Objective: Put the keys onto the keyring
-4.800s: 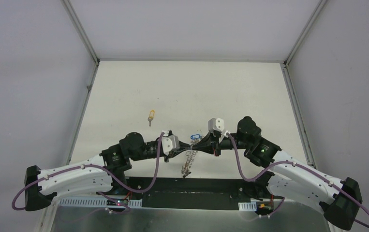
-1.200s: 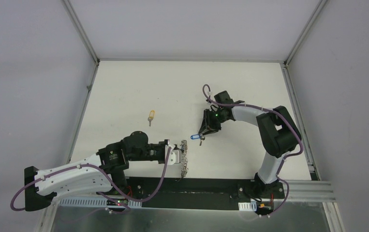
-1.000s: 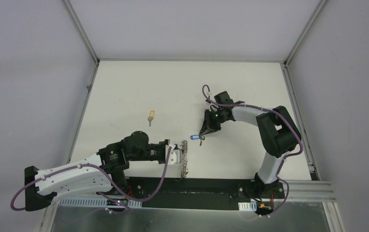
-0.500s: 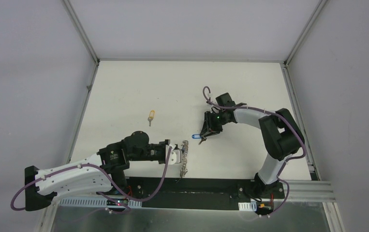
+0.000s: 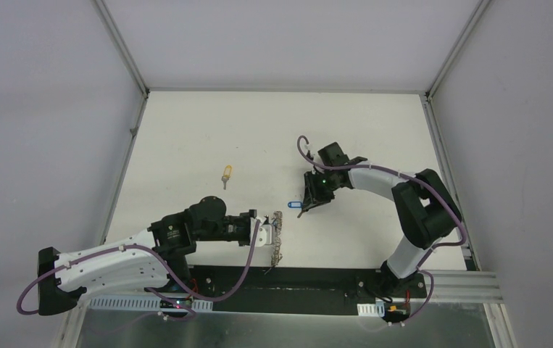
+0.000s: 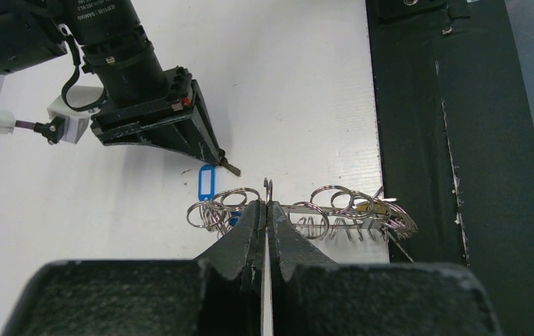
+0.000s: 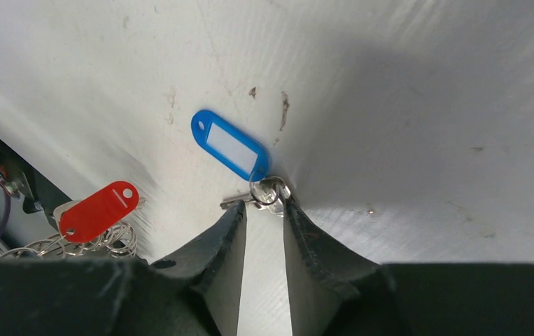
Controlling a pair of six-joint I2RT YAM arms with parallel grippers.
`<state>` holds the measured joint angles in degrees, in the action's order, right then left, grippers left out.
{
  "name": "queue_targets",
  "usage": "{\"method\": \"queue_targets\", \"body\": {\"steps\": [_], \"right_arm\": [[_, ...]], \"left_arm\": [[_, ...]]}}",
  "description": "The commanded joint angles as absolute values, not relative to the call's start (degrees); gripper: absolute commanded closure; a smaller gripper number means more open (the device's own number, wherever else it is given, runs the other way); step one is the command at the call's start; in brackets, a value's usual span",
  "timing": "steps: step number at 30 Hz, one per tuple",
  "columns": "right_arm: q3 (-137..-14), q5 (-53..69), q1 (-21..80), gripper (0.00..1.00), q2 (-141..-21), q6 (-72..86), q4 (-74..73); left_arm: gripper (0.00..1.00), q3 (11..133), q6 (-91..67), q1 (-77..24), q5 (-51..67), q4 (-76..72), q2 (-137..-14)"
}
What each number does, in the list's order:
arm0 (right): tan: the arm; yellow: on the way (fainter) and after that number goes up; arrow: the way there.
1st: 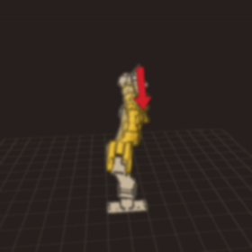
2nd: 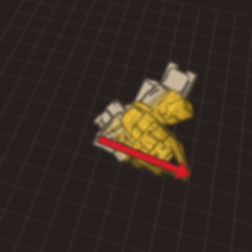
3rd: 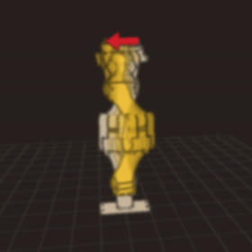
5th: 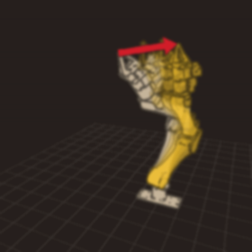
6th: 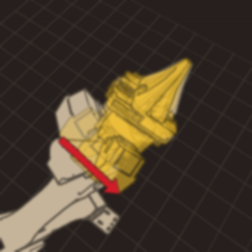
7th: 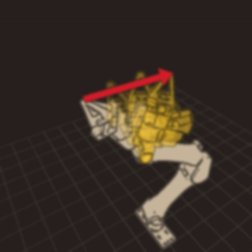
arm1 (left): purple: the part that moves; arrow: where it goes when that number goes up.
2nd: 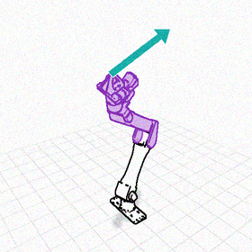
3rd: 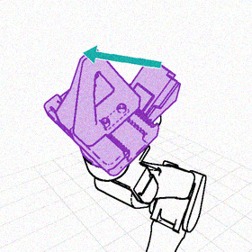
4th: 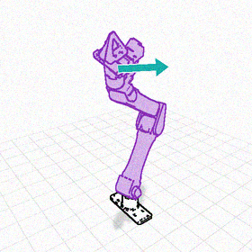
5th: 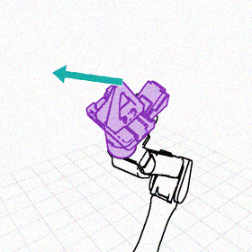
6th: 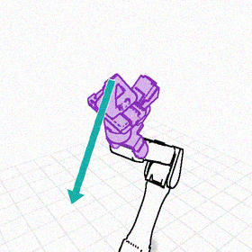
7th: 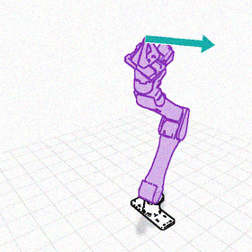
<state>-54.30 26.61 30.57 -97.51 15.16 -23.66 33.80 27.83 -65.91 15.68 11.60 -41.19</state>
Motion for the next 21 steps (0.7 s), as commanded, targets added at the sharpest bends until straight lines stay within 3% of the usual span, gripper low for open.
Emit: {"method": "queue_targets", "body": {"steps": [1,9,21], "right_arm": [[-56.5,22.1,33.2,0.72,-96.5,12.1,-25.8],[-57.0,17.3,34.9,0.85,-96.3,11.9,-26.5],[-59.5,15.5,35.8,0.80,-97.1,10.2,-27.4]], "left_arm": [[1.00,35.3,27.2,-65.8,17.6,7.9,-40.8],[1.00,35.2,26.8,-65.8,17.7,7.9,-40.7],[1.00,35.3,26.7,-65.7,17.8,7.9,-41.1]]}}
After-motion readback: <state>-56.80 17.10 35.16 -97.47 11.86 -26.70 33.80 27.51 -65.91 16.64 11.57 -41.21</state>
